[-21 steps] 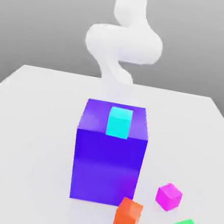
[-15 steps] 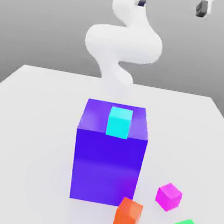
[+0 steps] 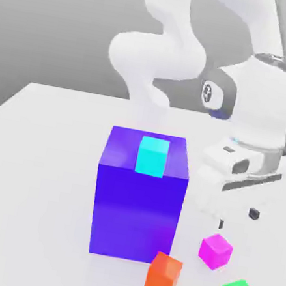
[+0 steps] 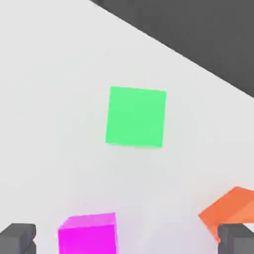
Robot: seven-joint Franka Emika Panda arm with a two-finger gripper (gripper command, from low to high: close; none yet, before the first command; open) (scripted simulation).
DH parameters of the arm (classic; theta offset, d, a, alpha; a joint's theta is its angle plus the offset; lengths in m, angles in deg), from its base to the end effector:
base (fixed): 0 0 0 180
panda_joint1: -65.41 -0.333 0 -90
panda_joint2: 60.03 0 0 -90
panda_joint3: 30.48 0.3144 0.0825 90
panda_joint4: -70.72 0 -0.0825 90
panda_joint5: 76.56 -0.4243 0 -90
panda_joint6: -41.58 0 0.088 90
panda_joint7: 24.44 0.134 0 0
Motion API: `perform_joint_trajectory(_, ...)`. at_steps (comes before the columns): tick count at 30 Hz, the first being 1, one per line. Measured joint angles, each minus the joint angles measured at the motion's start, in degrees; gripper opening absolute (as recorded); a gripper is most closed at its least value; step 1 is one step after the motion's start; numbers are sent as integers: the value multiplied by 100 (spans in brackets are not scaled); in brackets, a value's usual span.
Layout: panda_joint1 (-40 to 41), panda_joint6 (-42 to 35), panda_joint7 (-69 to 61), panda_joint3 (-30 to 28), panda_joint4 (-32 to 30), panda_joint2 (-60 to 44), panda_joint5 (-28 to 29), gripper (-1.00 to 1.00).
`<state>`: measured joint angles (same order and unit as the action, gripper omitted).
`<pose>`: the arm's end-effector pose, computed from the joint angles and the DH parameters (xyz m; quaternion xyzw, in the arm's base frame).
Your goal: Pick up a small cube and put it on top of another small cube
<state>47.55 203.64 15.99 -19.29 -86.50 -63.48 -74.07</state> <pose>0.3573 0.2030 0.1375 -0.9968 0.0789 -0.0112 0.0064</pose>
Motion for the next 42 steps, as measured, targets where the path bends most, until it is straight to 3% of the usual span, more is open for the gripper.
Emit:
perform_joint_trajectory(6,-509,963,478,-619,135,-1250,672,0)
perform_joint_trajectory(7,-601,1102,519,-721,169,-1422,722,-100)
perform_joint_trajectory(14,-616,1123,540,-739,174,-1448,747,-100)
perform_joint_trajectory(21,-352,110,99,-323,-5,-258,64,-100)
perform_joint_trajectory(36,-419,-1413,2202,-708,2005,-744,-110,-100)
perform_joint_trajectory(40,-457,-895,2385,-793,2161,-1401,-40,-100)
perform_joint_trajectory(41,-471,-743,2405,-810,2173,-1568,-18,100)
perform_joint_trajectory(42,-471,-743,2405,-810,2173,-1568,-18,100)
